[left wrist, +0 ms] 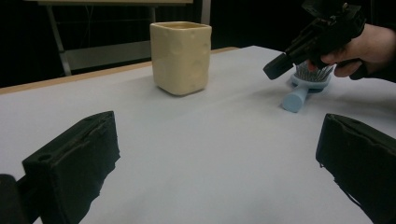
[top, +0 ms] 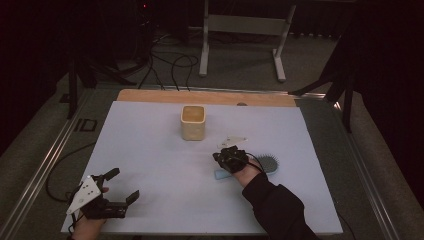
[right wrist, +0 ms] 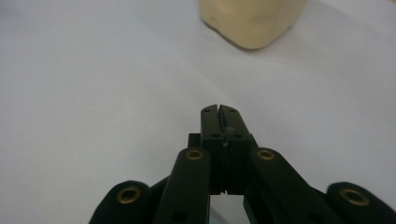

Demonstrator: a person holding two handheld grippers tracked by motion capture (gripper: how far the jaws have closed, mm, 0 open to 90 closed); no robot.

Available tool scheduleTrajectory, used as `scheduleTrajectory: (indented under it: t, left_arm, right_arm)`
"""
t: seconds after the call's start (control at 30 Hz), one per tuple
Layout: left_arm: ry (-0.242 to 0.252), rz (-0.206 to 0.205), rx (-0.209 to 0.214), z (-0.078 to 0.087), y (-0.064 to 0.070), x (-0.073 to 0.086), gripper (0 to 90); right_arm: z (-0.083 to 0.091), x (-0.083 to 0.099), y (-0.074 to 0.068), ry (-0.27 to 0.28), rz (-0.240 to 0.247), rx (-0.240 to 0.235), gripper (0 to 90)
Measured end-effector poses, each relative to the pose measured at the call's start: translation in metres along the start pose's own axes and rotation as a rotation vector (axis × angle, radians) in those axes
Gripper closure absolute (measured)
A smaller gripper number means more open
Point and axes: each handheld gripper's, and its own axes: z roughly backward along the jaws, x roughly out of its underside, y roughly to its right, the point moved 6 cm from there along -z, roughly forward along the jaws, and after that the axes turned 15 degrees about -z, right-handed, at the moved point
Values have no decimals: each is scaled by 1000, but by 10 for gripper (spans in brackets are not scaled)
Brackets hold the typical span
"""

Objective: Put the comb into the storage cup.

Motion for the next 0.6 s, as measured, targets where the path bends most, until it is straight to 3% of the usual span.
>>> scheduleTrajectory:
  t: [0.6]
  left_arm:
    - [-5, 0, 0, 0, 0, 1, 0]
  right_arm:
    - [-10, 20, -8, -92, 10, 0, 900]
